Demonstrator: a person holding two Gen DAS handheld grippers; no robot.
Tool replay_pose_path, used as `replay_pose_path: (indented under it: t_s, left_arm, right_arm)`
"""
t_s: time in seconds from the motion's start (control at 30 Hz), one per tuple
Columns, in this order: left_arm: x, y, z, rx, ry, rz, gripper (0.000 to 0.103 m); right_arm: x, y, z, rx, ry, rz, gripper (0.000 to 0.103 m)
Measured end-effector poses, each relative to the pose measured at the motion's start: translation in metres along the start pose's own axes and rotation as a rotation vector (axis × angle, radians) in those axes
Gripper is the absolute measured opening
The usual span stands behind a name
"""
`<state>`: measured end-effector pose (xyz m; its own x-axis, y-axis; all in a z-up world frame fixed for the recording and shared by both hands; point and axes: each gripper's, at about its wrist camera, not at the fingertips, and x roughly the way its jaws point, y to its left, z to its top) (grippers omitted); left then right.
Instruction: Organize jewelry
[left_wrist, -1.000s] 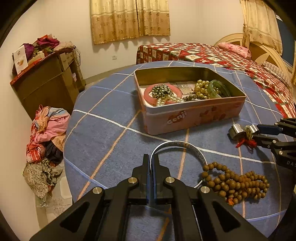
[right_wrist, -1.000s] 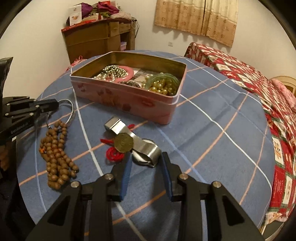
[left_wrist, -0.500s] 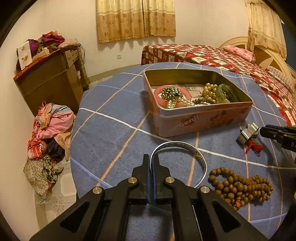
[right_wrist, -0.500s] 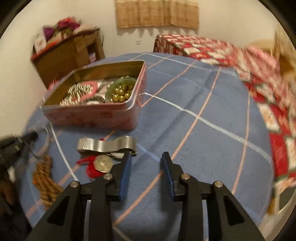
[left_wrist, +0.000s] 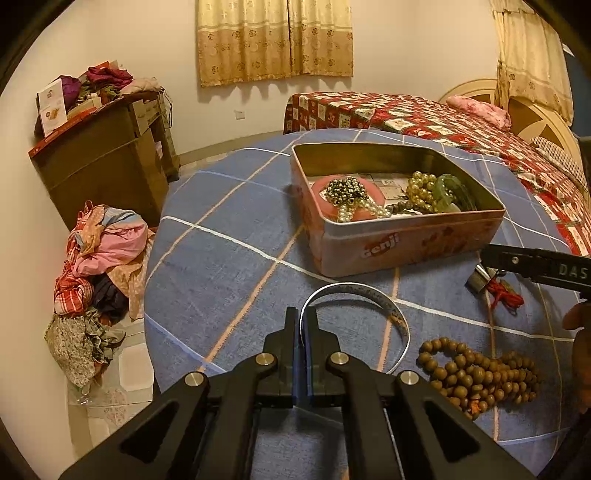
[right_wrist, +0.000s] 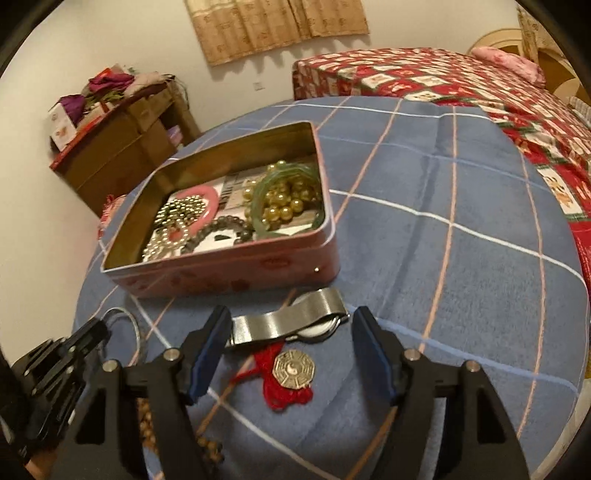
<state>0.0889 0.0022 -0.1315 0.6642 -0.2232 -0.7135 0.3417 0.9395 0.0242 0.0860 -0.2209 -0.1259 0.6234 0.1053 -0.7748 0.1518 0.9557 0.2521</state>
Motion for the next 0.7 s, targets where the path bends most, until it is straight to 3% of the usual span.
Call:
replay_pose_path:
  t_s: [0.13, 0.23, 0.33, 0.5, 0.7]
  left_arm:
    - [0.002, -0.003, -0.001, 0.005, 0.005, -0.014, 0.001]
    - [0.001, -0.003, -0.001, 0.003, 0.004, -0.022, 0.001]
    - [-0.001, -0.001, -0.001, 0.000, 0.002, -0.026, 0.001]
    - [-0.003, 0.000, -0.002, -0.006, 0.002, -0.033, 0.001]
    - [-0.008, 0.002, 0.000, -0.013, -0.015, -0.032, 0.002]
  right_arm:
    - [-0.001, 0.006, 0.002, -0.017, -0.011, -0.058, 0.070]
    - [0.003, 0.004, 0.003, -0.047, 0.003, -0.092, 0.060]
    - [0.000, -0.002, -0.002, -0.141, 0.025, -0.108, 0.060]
    - [-0.017, -0.026, -0.006, -0.024, -0.009, -0.067, 0.064]
    - [-0.010, -0.002, 0.001, 0.038, -0.007, -0.061, 0.072]
